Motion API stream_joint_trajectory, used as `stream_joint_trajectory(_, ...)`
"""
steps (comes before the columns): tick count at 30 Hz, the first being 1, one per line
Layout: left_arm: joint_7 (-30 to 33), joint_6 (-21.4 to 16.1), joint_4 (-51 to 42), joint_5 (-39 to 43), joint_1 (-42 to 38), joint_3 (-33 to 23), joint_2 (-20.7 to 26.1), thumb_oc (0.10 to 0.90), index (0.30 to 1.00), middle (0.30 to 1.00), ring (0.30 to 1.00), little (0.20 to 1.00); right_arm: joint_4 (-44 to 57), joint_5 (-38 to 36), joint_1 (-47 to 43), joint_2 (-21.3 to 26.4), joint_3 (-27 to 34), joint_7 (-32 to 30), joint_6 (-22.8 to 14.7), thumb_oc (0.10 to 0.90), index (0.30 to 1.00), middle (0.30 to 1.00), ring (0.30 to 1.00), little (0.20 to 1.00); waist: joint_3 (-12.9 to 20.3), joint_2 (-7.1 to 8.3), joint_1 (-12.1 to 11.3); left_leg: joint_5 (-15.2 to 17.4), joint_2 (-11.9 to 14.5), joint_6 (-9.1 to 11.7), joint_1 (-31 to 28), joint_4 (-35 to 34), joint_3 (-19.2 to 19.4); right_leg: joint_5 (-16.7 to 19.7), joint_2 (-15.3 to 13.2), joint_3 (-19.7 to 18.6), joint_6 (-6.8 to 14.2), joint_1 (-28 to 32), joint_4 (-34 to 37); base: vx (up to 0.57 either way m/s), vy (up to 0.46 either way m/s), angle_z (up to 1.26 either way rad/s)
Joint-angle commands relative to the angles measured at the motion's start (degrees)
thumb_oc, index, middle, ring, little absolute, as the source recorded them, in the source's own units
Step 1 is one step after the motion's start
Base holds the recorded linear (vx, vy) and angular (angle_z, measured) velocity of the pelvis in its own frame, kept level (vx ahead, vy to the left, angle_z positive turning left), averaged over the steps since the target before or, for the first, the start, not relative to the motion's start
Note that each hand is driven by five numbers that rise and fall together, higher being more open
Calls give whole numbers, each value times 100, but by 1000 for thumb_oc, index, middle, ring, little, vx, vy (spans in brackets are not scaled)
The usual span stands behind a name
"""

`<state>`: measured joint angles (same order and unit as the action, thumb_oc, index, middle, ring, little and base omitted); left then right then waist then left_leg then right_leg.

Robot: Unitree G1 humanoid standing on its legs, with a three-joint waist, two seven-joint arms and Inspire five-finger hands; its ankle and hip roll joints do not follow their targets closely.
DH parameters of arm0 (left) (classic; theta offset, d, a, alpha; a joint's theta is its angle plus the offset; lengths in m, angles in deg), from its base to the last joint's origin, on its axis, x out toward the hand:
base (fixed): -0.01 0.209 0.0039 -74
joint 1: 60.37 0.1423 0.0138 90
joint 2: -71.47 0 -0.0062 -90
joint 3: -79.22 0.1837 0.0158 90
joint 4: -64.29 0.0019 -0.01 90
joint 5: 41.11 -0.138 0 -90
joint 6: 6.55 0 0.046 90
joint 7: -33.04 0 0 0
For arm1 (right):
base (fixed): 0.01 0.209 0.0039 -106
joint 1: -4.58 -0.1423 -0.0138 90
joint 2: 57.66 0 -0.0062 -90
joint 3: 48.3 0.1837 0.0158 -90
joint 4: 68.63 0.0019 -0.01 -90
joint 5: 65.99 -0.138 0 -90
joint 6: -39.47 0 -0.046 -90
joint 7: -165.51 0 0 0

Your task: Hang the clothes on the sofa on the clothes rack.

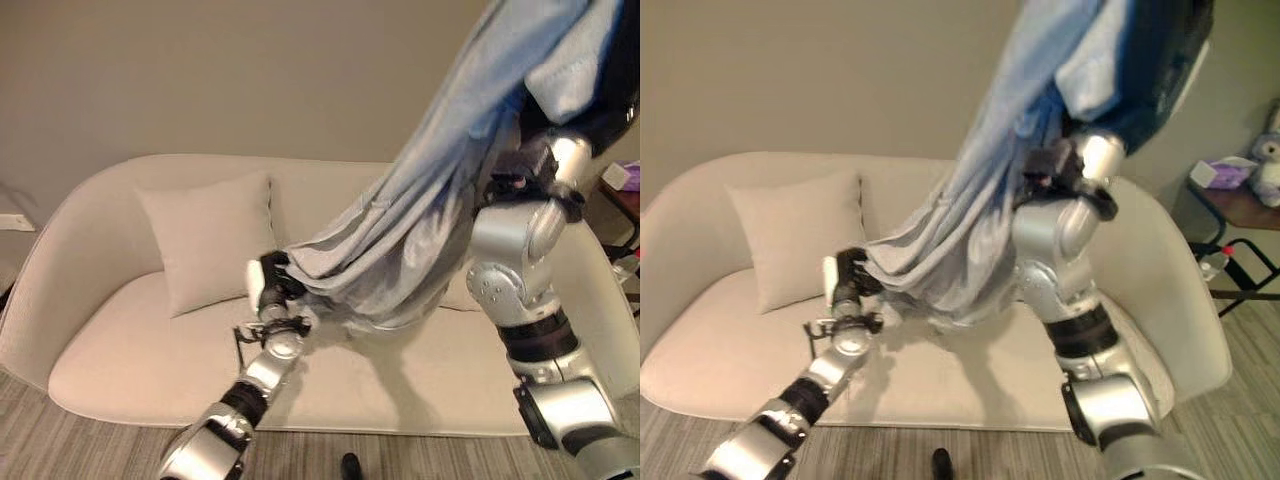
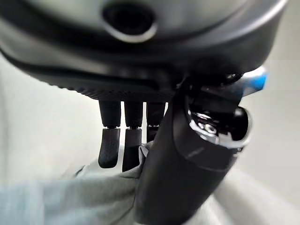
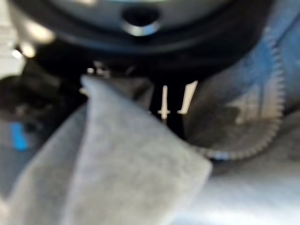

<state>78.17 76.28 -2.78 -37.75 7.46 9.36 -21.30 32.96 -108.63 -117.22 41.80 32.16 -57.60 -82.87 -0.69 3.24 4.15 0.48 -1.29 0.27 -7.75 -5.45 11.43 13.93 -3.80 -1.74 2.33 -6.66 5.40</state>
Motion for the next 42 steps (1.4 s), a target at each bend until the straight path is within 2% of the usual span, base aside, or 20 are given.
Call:
stream_joint_trajectory(1,330,-560,-521,-1331,-1061,-64,301,400,300,300,300,300,-31,764,-529,-145,334,411,47,400,300,300,300,300,296,193,-136,602,-109,-343,122,45,-90,-465,-785,11,941,375,-40,-102,161,3)
stream_joint_trajectory(3,352,-545,-1325,-1841,-838,-559,762,400,300,300,300,300,281,1014,-54,-264,512,623,197,400,300,300,300,300,132,244,-178,587,-240,-418,160,45,-31,-90,-887,-33,1072,238,-41,-141,177,5)
stream_joint_trajectory(6,402,-638,-1741,-2131,-754,-839,1044,400,300,300,300,300,447,1236,173,-352,588,709,229,400,300,300,300,300,-52,252,-227,591,-252,-455,175,45,36,-17,-912,116,1102,46,-314,-169,112,-8)
stream_joint_trajectory(10,374,-770,-2429,-2304,-500,-1259,1302,400,300,300,300,300,735,1567,430,-363,613,837,299,400,300,300,300,300,-264,154,-291,449,-131,-482,241,45,75,-954,-724,651,722,-106,-1884,-176,135,-11)
stream_joint_trajectory(11,357,-819,-2913,-2323,-311,-1556,1439,400,300,300,300,300,820,1593,421,-285,570,953,340,400,300,300,300,300,-256,169,-381,369,-115,-574,305,45,172,-1523,-657,1152,524,-86,-3475,-114,96,-24)
stream_joint_trajectory(13,331,-843,-3067,-2331,-189,-1669,1481,400,300,300,300,300,829,1600,408,-272,536,999,346,400,300,300,300,300,-204,254,-407,359,-185,-587,352,45,201,-1684,-662,1217,531,-91,-3884,-105,45,-22)
stream_joint_trajectory(16,444,-847,-3304,-2376,-58,-1910,1672,400,300,300,300,300,784,1597,275,-279,456,1023,355,400,300,300,300,300,-26,470,-615,257,-293,-544,552,45,306,-1876,-489,1429,478,451,-3640,-92,-53,-21)
stream_joint_trajectory(17,450,-845,-3396,-2392,78,-2080,1739,400,300,300,300,300,768,1562,224,-278,431,1011,351,400,300,300,300,300,116,650,-811,137,-380,-507,786,45,386,-1994,-239,1371,472,892,-3137,-114,-86,-37)
stream_joint_trajectory(18,443,-841,-3412,-2389,97,-2086,1743,400,300,300,300,300,767,1560,229,-285,428,1013,350,400,300,300,300,300,124,650,-821,139,-370,-499,778,45,401,-1973,-223,1361,468,919,-3083,-307,-148,-60)
stream_joint_trajectory(19,332,-821,-3552,-2364,393,-2340,1854,400,300,300,300,300,828,1683,338,-281,465,1015,388,400,300,300,300,300,171,780,-1123,-145,-382,-394,1111,45,465,-2476,129,1100,214,1156,-2409,-287,-125,-42)
stream_joint_trajectory(21,230,-811,-3525,-2248,764,-2548,1697,400,300,300,300,300,888,1693,548,-287,504,972,404,400,300,300,300,300,130,821,-1278,-477,-311,-251,1457,45,454,-2757,473,954,-104,1406,-1395,-385,-169,-29)
stream_joint_trajectory(22,229,-810,-3527,-2248,768,-2549,1696,400,300,300,300,300,889,1693,550,-287,503,971,404,400,300,300,300,300,131,818,-1277,-477,-308,-250,1455,45,453,-2746,477,955,-105,1415,-1377,-357,-125,0)
stream_joint_trajectory(26,5,-840,-3366,-1815,1017,-2531,1458,400,300,300,300,300,1045,1758,1017,-74,643,967,472,400,300,300,300,300,-406,620,-1376,-1148,-145,287,2388,397,49,-2278,720,872,-203,1386,-419,-532,-97,44)
stream_joint_trajectory(27,-45,-853,-3292,-1696,989,-2514,1335,400,300,300,300,300,980,1745,985,7,640,954,496,400,300,300,300,300,-558,487,-1354,-1467,-80,613,2719,572,-352,-2144,753,1032,-231,1267,-254,-639,-20,52)
stream_joint_trajectory(31,-214,-1008,-3381,-1575,1115,-2403,1208,400,300,300,300,300,929,1744,1072,133,568,1062,583,400,300,300,300,300,-589,604,-1194,-494,346,172,2284,1232,-239,-1817,256,1381,-89,1149,-176,-224,18,32)
stream_joint_trajectory(32,-216,-1007,-3386,-1574,1122,-2404,1206,400,300,300,300,300,929,1741,1076,134,566,1064,583,400,300,300,300,300,-602,596,-1186,-454,349,171,2288,1283,-251,-1822,258,1392,-86,1176,-170,-39,66,9)
stream_joint_trajectory(35,-308,-1032,-3395,-1497,1218,-2310,1104,400,300,300,300,300,889,1661,1096,250,510,1131,597,400,300,300,300,300,-415,584,-991,-162,932,82,1554,1357,-423,-1835,13,1531,-69,1219,-124,45,115,32)
stream_joint_trajectory(37,-278,-1045,-3338,-1423,1271,-2280,1068,400,300,300,300,300,872,1642,1139,316,515,1125,615,400,300,300,300,300,-312,522,-847,-398,1309,143,1140,1086,-306,-1888,-79,1612,-63,1234,-144,135,272,24)
stream_joint_trajectory(38,-227,-1017,-3276,-1341,1356,-2287,1070,400,300,300,300,300,868,1701,1250,390,559,1024,664,400,300,300,300,300,-177,375,-681,-1039,1860,450,762,711,-5,-1967,-138,1674,-38,1292,-144,184,415,40)
stream_joint_trajectory(42,-142,-1021,-3204,-1356,1376,-2271,1102,400,300,300,300,300,948,1799,1425,438,627,961,662,400,300,300,300,300,-81,288,-599,-1629,2213,739,624,242,32,-1965,-265,1752,45,1307,-126,100,275,20)
